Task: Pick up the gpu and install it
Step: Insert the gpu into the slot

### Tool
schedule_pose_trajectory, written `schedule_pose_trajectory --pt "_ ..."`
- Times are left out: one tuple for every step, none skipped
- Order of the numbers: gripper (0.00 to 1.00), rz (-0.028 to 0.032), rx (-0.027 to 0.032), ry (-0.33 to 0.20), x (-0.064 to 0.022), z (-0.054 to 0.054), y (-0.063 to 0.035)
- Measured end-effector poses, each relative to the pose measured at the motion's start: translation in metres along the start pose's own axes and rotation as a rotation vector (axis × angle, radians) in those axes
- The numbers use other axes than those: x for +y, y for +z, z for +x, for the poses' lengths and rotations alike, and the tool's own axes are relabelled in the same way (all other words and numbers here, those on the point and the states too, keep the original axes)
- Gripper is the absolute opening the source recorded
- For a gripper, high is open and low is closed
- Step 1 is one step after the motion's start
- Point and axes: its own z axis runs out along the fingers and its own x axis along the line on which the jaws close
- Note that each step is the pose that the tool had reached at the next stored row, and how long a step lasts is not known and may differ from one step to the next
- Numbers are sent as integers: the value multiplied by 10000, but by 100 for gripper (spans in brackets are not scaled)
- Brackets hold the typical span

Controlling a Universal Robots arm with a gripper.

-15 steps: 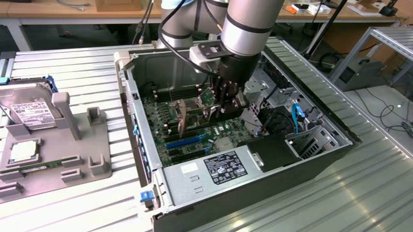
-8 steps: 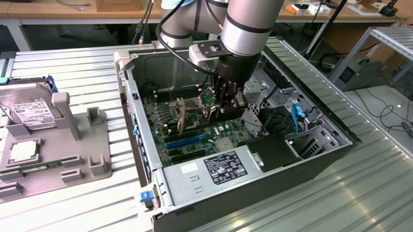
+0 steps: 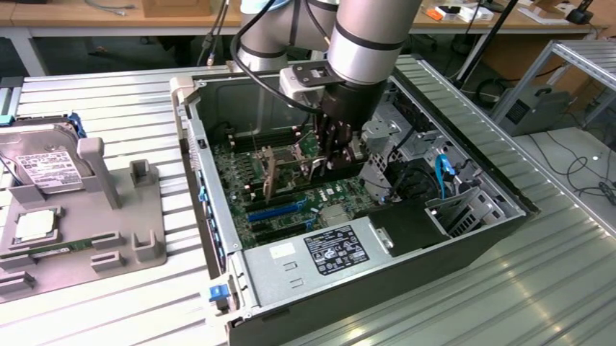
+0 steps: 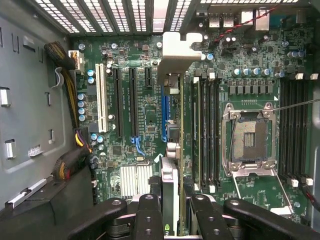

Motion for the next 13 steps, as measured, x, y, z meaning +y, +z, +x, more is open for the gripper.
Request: schedule_pose_trajectory --pt "27 0 0 0 3 0 1" --pt "27 0 0 0 6 0 3" --pt "27 0 -1 1 9 0 5" --pt "27 0 0 0 11 1 6" --pt "27 0 -1 0 13 1 8" --pt "27 0 0 1 15 1 9" --pt "27 0 0 1 16 1 10" --pt "27 0 0 0 19 1 12" --pt "27 0 0 0 22 1 14" --pt "27 0 0 0 25 1 16" --pt "27 0 0 0 27 1 17" --pt "27 0 0 0 29 2 19" --pt "27 0 0 0 31 2 21"
